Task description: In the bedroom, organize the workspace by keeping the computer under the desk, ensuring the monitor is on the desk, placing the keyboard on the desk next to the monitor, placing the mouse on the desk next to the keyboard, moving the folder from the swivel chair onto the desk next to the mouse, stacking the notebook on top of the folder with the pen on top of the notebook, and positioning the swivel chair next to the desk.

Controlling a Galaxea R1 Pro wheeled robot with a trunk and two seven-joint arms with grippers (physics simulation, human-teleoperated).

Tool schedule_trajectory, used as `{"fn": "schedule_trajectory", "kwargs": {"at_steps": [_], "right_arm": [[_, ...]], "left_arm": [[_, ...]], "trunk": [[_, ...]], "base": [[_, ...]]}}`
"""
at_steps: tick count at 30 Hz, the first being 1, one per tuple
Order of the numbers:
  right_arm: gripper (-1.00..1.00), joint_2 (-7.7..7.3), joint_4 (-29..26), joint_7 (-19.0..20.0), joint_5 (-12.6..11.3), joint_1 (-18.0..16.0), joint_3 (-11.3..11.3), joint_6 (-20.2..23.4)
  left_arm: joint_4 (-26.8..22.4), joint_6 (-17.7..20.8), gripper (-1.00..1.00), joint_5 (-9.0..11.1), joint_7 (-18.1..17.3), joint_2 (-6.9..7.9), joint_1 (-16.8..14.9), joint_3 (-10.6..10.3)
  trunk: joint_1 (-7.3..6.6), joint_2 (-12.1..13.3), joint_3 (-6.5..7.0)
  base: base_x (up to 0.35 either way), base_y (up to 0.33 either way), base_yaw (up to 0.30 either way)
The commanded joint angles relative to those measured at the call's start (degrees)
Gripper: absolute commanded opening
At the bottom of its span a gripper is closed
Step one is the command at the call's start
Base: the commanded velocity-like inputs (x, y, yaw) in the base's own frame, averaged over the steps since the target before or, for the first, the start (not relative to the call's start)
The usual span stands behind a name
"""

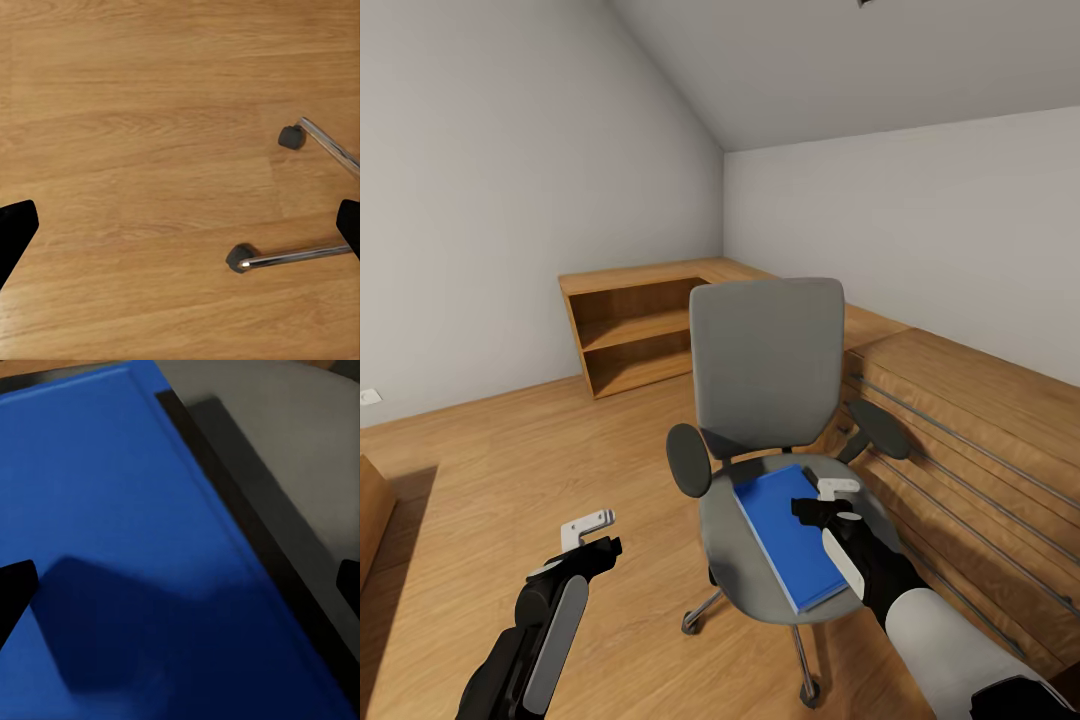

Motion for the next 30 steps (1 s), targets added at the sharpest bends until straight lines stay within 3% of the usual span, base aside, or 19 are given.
{"fn": "schedule_trajectory", "kwargs": {"at_steps": [1,6,12,30], "right_arm": [[1.0,-0.1,0.5,-0.5,-0.6,0.0,0.5,0.3],[1.0,-0.11,0.5,-0.6,-0.6,0.0,0.5,0.3],[1.0,-0.11,0.5,-0.6,-0.6,0.0,0.5,0.3],[1.0,-0.11,0.5,-0.6,-0.6,0.0,0.5,0.3]], "left_arm": [[-0.1,0.1,1.0,0.6,0.6,0.0,0.0,0.0],[-0.1,0.1,1.0,0.7,0.6,-0.05,0.0,-0.1],[-0.1,0.1,1.0,0.7,0.6,-0.1,0.0,-0.1],[0.1,0.3,1.0,0.7,0.4,0.08,0.0,0.0]], "trunk": [[0.0,0.0,-0.06],[0.0,0.0,-0.06],[1.32,-2.4,-1.14],[1.32,-2.4,-1.14]], "base": [[0.0,0.0,0.0],[0.0,0.0,0.0],[0.0,0.0,0.0],[-0.002,0.0,0.0]]}}
